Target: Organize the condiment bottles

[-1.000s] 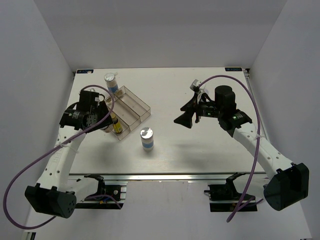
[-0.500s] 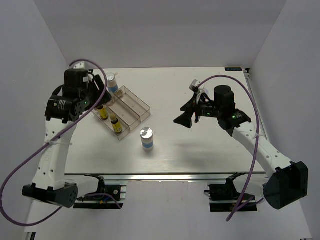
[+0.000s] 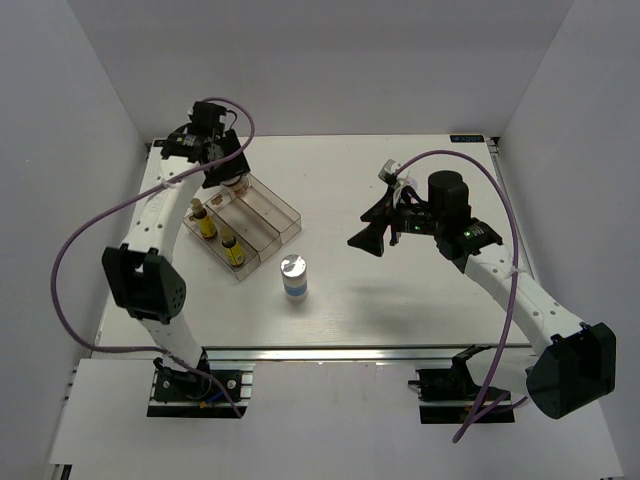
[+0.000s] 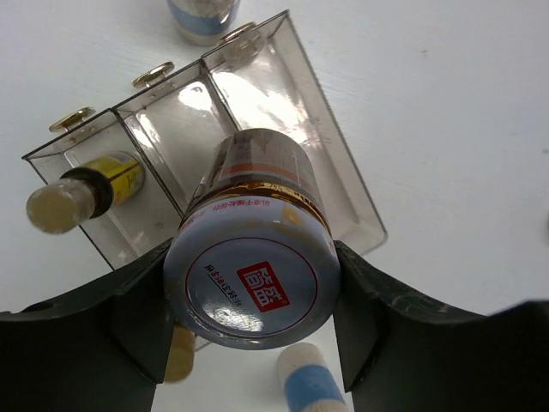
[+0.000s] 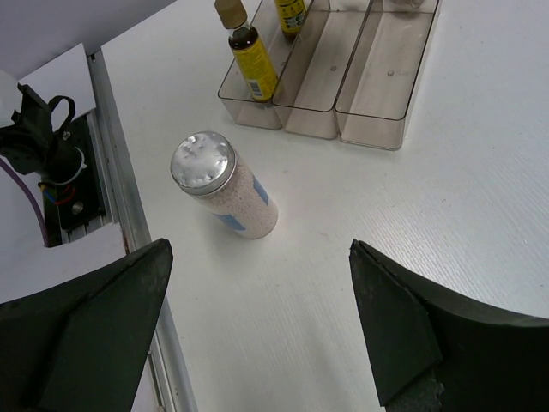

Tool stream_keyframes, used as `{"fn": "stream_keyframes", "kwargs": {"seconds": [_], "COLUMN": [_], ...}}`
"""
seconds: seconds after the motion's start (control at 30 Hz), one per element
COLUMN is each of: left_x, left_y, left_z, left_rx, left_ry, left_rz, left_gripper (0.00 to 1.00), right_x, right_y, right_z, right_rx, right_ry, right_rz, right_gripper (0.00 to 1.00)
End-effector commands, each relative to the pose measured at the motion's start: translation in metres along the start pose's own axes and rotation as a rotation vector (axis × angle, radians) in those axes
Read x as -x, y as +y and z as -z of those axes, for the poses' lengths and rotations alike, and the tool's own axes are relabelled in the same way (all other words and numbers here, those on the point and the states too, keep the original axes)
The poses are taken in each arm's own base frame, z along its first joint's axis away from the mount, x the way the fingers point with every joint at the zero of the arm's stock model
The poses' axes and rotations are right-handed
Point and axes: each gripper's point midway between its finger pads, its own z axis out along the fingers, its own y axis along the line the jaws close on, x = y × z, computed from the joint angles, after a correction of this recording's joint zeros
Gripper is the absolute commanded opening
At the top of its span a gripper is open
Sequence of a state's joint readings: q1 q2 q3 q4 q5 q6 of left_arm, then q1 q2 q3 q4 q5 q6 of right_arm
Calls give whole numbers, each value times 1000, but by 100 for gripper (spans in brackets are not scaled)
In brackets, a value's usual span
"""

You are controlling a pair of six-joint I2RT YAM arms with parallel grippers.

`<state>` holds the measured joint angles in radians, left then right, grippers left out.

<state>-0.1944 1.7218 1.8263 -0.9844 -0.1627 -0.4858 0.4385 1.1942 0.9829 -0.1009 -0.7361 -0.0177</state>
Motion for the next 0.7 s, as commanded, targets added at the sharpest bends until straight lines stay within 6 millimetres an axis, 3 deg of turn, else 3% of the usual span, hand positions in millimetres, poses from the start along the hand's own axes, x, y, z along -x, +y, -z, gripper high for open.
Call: {"fn": "stream_keyframes", "kwargs": {"seconds": [0.0, 0.33, 0.67], "left_x": [42, 20, 2], "left_y": [-7, 12, 37], "left_z": [9, -51, -83], "left_rx": [-2, 143, 212], "left_ry": [-146, -42, 18], "left_rz": [-7, -76, -84], "left_gripper": [0, 0, 0], "right_x": [6, 6, 4], "right_y": [-2, -4, -7], "right_z": [1, 1, 0], "right_rx": [-3, -9, -22], "right_ry": [-26, -27, -24], "right_rz": [45, 57, 63], "right_gripper": [89, 89, 89]}}
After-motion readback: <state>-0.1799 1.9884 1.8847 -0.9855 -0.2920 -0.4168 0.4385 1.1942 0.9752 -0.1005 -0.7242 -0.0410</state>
